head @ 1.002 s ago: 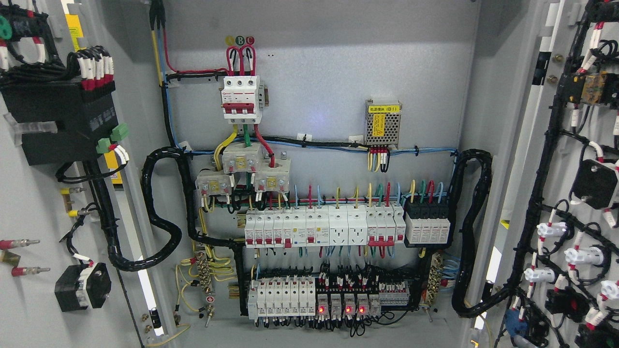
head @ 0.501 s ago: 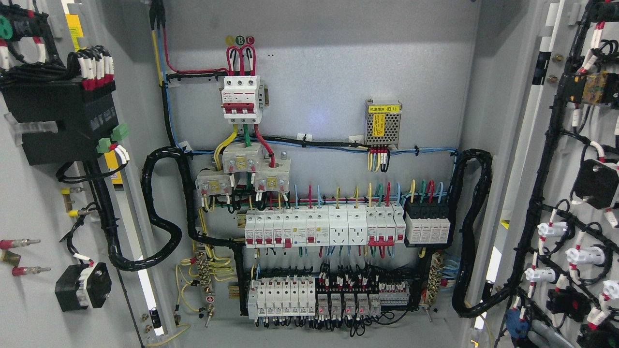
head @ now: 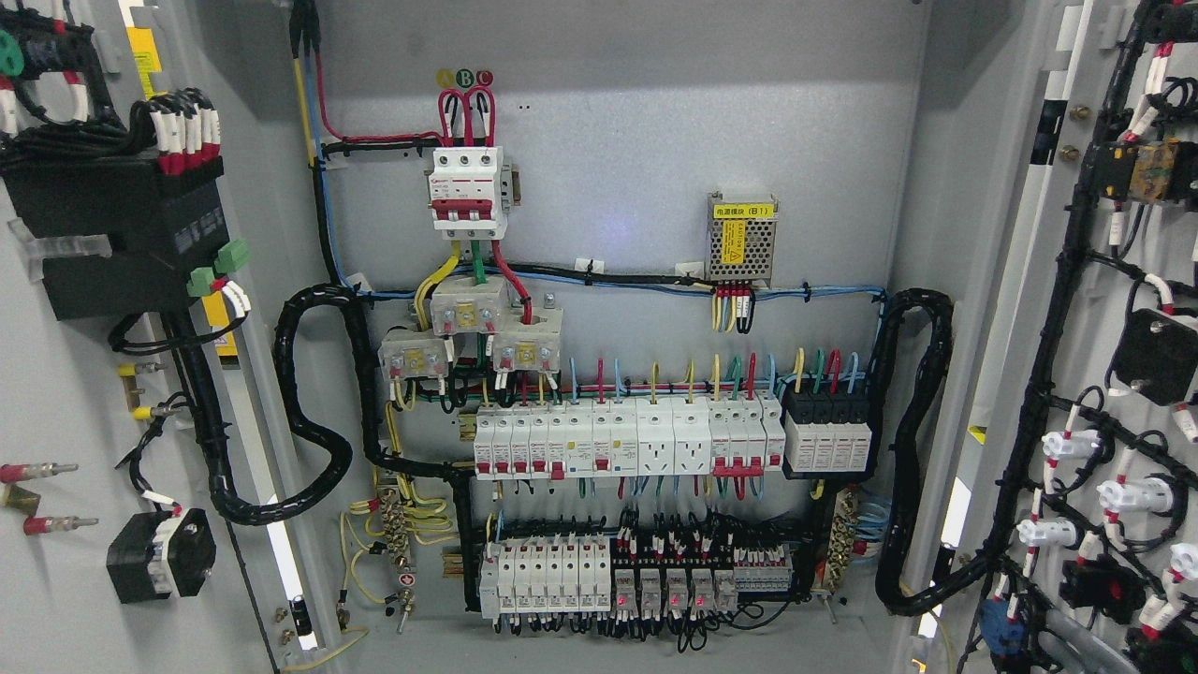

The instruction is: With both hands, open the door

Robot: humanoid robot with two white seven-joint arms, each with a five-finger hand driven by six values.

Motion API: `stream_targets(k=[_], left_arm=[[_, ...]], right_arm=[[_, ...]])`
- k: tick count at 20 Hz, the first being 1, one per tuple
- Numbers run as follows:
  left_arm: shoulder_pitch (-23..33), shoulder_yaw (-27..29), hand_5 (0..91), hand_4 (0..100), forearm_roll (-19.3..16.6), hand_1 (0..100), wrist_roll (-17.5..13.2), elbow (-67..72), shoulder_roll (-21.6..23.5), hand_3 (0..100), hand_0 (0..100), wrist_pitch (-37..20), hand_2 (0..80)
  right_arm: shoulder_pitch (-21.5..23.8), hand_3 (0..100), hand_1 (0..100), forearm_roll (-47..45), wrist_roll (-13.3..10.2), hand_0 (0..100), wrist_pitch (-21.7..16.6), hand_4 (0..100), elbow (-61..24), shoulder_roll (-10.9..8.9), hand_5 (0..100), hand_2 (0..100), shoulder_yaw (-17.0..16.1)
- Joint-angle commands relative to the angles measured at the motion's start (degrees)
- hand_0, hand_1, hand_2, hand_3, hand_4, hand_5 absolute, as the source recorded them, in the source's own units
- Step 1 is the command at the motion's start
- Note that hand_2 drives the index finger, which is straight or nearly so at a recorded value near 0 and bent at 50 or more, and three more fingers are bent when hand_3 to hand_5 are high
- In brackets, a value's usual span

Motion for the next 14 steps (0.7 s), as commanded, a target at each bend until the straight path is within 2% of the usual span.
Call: stream_targets(k=[1, 7, 11, 14], left_arm=[[0.85, 8.6, 0.0, 0, 3.23, 0, -0.06, -1.89, 0.57, 0, 0, 0.46, 0.0], [2.0, 10.53, 0.0, 0, 3.67, 0, -0.23, -1.63, 0.31, 0, 0, 0.46, 0.0], [2.09, 12.55, 0.0, 0, 6.21, 0, -0.41, -1.19, 0.49, 0, 0, 1.16, 0.0], [2.26, 14.05, 0.0, 0, 7.44, 0, -1.81, 1.17, 0.75, 0, 0, 3.18, 0.0]], right_arm=[[-0.07, 0, 12, -2.55, 0.18, 20, 0.42, 0, -0.15, 1.48, 0, 0, -3.05], [0.2, 0, 12, -4.41, 0.18, 20, 0.42, 0, -0.15, 1.93, 0, 0, -3.76], [0.46, 0, 12, -4.41, 0.18, 20, 0.42, 0, -0.15, 2.02, 0, 0, -4.11], [0.64, 0, 12, -4.5, 0.18, 20, 0.42, 0, -0.15, 2.98, 0, 0, -5.6]])
